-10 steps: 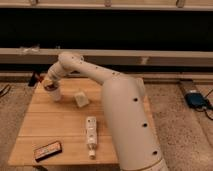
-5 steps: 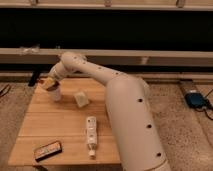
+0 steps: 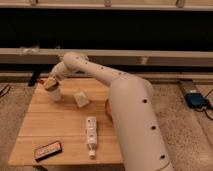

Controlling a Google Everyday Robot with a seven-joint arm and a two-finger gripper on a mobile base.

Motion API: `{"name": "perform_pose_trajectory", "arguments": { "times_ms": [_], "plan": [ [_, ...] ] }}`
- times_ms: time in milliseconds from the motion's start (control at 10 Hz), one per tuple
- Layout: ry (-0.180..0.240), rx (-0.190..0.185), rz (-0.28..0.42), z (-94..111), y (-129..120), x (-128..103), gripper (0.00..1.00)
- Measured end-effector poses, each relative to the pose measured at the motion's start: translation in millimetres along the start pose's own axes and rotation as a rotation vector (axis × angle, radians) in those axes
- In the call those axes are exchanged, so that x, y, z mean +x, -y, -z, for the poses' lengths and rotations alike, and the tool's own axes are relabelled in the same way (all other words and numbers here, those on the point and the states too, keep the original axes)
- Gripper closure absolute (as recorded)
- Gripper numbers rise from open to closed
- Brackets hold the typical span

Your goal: Place the pepper in the ceramic cup

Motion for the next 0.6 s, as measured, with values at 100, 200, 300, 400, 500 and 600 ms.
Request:
{"name": "perform_pose_trajectory", "arguments": {
  "times_ms": [100,200,300,400,500,600],
  "plan": [
    [-0.001,0.007,-0.002,1,2,0,0.35],
    [-0.004,0.021,-0.004,2,7,2,0.35],
    [-0.006,0.038,-0.01,3,14,2,0.35],
    [-0.01,0.052,-0.017,5,21,5,0.35],
    [-0.012,0.071,-0.029,8,29,9,0.35],
    [-0.012,0.085,-0.04,10,35,12,0.35]
  ]
}}
